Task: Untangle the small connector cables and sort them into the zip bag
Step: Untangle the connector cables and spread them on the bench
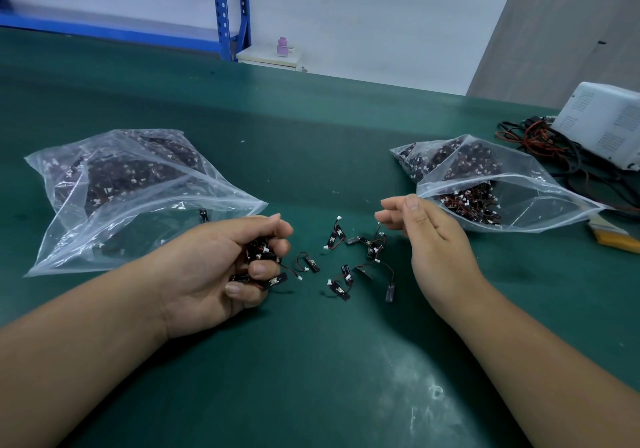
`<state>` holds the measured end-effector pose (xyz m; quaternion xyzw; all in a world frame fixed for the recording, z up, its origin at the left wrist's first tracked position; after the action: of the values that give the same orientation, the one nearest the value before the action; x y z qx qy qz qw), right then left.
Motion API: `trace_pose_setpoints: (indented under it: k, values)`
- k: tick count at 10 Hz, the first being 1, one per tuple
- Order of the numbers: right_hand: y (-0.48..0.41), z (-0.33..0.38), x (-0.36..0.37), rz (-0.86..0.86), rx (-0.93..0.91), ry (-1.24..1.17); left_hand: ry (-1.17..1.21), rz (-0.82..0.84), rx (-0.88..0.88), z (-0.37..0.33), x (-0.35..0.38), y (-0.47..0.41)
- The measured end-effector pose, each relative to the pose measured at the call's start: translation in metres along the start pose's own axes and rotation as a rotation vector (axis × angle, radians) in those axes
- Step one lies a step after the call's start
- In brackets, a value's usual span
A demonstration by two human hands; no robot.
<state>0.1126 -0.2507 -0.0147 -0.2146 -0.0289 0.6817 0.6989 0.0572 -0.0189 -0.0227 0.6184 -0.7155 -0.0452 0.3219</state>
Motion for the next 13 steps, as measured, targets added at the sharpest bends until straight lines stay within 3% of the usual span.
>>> trace_pose_setpoints:
  k: [9,13]
  values:
    - [0.0019,0.0034,0.0012,0.019,0.004,0.004,-0.003,-0.001,-0.002,0.0001,0.0002,0.0003]
    - [0.0018,0.0032,0.0037,0.156,-0.014,-0.004,0.004,-0.001,-0.007,0.0003,-0.001,-0.0006]
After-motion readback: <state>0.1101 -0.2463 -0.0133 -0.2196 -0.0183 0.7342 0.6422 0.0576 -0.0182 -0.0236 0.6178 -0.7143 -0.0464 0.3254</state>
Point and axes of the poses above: each hand's wrist, its own y-axis away from the middle knuckle, its own x-axis out of the palm, z = x × y, the point moved 5 cm from there along -y, towards the middle knuckle, and after that the axes turned 3 degrees about -x, right-handed, at the moved point
